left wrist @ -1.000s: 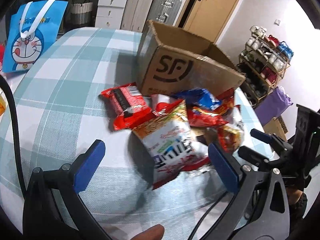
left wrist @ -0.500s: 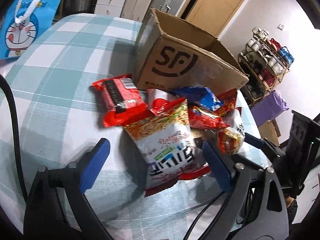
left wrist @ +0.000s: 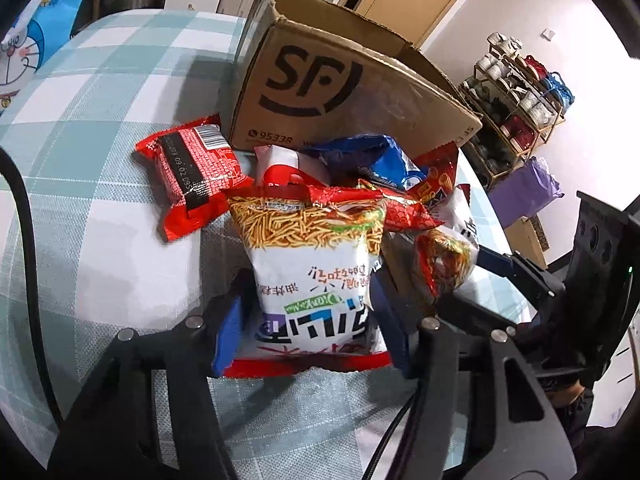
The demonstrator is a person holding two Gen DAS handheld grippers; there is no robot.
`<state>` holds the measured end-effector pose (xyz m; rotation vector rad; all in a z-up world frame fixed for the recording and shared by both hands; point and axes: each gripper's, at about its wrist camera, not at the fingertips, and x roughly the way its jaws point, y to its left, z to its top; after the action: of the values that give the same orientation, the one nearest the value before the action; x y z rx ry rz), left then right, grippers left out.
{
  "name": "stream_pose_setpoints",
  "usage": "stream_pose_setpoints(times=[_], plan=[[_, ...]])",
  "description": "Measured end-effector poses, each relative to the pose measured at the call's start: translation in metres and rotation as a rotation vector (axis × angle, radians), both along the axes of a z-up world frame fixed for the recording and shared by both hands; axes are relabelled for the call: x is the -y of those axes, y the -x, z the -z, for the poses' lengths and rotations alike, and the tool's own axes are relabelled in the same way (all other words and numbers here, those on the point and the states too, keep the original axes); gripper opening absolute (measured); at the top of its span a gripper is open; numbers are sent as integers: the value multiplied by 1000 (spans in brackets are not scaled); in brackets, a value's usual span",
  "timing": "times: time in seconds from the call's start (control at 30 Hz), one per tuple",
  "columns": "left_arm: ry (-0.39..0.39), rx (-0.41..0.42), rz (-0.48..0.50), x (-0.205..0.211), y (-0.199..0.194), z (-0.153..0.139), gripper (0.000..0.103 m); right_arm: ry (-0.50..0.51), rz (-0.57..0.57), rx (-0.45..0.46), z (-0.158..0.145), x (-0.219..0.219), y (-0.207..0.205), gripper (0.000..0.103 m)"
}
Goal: Organize snacks
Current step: 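Grasp a white noodle-snack bag with the left tool while the right tool grasps another, then lift both white noodle-snack bags and carry them over the box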
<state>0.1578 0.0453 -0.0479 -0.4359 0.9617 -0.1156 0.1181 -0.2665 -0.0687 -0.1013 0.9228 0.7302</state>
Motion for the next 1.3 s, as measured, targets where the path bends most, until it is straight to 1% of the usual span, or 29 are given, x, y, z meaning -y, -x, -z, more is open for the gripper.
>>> stream_pose_setpoints(times=[0.1,0.2,0.47,0.53,0.67,0.83,0.9,1.07,1.1,1.13,1.3], plan=[[-5,13,1,3,4,-1,50,-6,10,-5,0,3,-2,94],[-13,19,-3,2,5,-2,48,-1,12,-6,1,3,-4,94],[-41,37,-13,2,12,-3,47,8,5,1,3,-4,-1,93],[-45,41,-13,1,14,-3,46,21,7,13,2,-6,-1,91],[-55,47,-19,0,18,-3,46,43,5,14,4,-8,-1,89],[-49,56,-18,-1,24,-2,46,56,-6,26,3,-7,5,80],[-49,57,-16,-1,25,-2,46,55,-8,25,2,-5,7,79],[-47,58,-13,-3,25,-2,46,62,1,12,1,-4,9,79],[-48,57,-14,-3,25,-2,46,67,0,11,2,-5,10,81],[-47,56,-15,-3,25,-2,46,76,-1,15,2,-7,10,83],[-50,56,-14,-4,25,-1,46,91,-7,25,3,-10,11,83]])
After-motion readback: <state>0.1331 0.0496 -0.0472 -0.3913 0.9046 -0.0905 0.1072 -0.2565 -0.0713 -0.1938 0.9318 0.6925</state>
